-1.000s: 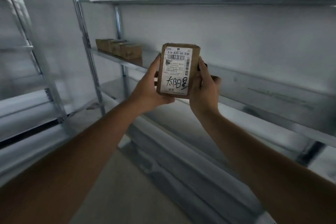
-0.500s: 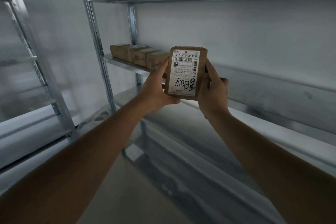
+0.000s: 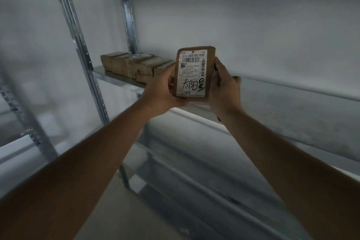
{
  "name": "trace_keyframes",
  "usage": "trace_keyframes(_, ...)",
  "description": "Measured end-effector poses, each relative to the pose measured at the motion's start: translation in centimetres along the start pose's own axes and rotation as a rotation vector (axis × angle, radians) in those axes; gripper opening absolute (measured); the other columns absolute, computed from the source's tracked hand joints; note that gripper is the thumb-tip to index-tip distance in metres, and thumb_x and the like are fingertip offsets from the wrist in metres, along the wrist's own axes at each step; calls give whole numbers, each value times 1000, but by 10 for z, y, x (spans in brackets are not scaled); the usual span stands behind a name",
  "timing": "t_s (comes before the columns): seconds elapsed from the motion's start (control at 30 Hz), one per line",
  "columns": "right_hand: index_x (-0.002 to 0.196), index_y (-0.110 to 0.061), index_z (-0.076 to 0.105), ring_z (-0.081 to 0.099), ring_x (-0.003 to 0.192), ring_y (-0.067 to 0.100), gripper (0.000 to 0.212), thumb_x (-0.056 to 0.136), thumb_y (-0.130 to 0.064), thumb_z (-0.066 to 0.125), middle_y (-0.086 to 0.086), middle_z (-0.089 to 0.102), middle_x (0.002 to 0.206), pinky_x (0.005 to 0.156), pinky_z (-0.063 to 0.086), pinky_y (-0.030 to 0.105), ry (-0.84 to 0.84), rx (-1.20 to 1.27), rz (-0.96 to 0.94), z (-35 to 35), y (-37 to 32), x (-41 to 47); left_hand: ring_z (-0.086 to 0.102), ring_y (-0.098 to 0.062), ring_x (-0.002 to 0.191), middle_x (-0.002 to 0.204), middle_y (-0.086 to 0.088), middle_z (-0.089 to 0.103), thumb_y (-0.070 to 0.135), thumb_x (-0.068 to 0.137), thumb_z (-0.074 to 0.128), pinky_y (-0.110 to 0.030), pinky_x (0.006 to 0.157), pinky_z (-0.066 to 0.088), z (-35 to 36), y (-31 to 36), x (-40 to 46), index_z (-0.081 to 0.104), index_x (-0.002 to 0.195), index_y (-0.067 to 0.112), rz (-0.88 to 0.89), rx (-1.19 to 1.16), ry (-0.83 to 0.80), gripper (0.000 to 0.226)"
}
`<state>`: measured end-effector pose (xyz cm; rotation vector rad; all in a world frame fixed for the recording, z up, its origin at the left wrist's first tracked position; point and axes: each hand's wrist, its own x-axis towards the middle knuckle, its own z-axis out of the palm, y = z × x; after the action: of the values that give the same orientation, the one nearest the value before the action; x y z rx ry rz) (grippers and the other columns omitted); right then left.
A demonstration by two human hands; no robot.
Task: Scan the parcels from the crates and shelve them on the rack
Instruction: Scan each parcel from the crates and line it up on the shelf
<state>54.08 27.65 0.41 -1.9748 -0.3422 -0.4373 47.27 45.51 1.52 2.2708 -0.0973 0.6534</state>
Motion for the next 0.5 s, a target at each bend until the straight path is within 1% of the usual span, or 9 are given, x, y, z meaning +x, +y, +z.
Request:
trace_keyframes(0.07,154,-55,41,40,86,6,49,110,-38,26,7,58,128,103,45,36,-22,-13,24,16,7,25,74,-7,106,119,12,75,20,60,104,-37,88,65,-2,-17,29,56,144,28,15,-3,-36,97)
trace_keyframes(0.1,151,-56,43,41,90,12,50,109,-38,24,6,59,127,105,46,43,-39,-23,29,22,9,36,73,-5,105,118,14,75,22,59,105,-38,89,65,-4,-25,42,58,142,29,25,7,-47,96)
trace_keyframes(0.13,149,-55,44,41,95,17,50,108,-37,23,4,61,126,105,46,46,-52,-35,30,28,11,47,72,-4,106,117,16,75,25,58,105,-38,91,64,-6,-31,54,59,140,31,30,25,-58,95)
trace_keyframes(0.2,149,-54,44,40,99,20,48,110,-35,24,4,60,127,103,44,45,-68,-53,53,37,14,63,69,-2,107,117,18,73,28,56,105,-35,94,62,-9,-40,76,62,138,28,56,71,-87,92)
trace_keyframes(0.27,151,-52,44,39,99,22,47,112,-37,24,5,58,130,96,43,43,-80,-86,93,44,18,79,66,-2,107,117,19,69,34,55,105,-31,91,59,-9,-53,96,63,137,27,79,102,-135,92)
trace_keyframes(0.33,151,-49,47,42,98,22,45,113,-36,24,5,57,132,87,38,37,-97,-123,135,51,21,94,64,-11,112,124,11,64,54,49,102,-34,91,59,-10,-65,117,61,139,34,83,162,-177,101)
trace_keyframes(0.37,150,-48,48,46,98,23,45,113,-36,25,6,56,132,84,41,36,-101,-135,154,55,21,100,62,-15,115,128,6,61,63,46,100,-36,93,57,-11,-72,127,61,139,36,83,211,-195,105)
trace_keyframes(0.43,147,-47,51,59,102,24,42,113,-37,29,7,58,132,86,51,39,-93,-147,184,62,23,110,57,-18,122,133,2,58,74,41,95,-37,98,52,-14,-84,147,63,138,37,103,298,-247,108)
trace_keyframes(0.5,146,-41,54,62,111,29,39,113,-36,32,8,59,132,90,51,41,-99,-177,217,69,24,118,51,-18,128,139,2,52,73,42,96,-38,105,47,-20,-91,162,63,140,32,111,318,-315,111)
